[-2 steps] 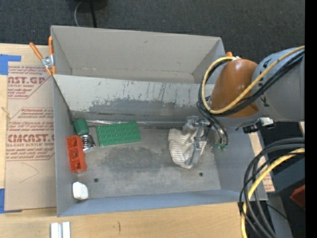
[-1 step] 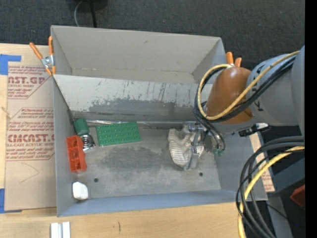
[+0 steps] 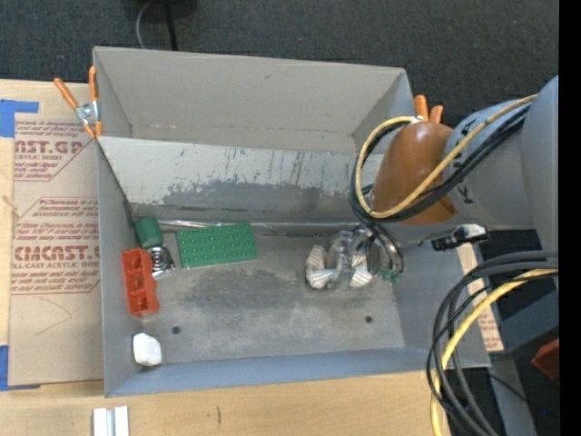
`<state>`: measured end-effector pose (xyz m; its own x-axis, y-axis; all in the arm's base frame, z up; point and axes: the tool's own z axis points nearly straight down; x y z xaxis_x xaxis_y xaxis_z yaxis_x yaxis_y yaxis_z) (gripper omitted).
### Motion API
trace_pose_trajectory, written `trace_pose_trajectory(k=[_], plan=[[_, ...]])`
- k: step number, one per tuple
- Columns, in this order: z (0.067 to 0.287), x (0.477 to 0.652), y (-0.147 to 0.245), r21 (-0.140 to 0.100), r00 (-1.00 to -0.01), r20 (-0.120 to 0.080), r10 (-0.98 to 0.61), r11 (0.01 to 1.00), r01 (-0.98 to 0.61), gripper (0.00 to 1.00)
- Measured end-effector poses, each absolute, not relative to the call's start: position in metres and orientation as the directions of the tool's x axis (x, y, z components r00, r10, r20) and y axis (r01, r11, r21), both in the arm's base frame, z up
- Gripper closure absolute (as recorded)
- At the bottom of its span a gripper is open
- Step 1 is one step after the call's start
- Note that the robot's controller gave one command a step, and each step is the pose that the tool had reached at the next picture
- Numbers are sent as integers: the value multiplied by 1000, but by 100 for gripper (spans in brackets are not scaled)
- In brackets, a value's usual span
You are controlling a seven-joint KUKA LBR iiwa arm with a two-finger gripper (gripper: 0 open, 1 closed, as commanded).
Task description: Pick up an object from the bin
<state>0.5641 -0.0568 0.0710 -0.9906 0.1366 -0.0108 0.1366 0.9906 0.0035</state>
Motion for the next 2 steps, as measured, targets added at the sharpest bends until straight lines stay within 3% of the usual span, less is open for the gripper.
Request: trace_pose_trajectory(k=[2], plan=[[71,565,-56,3,-990,-9,139,990,139,100]])
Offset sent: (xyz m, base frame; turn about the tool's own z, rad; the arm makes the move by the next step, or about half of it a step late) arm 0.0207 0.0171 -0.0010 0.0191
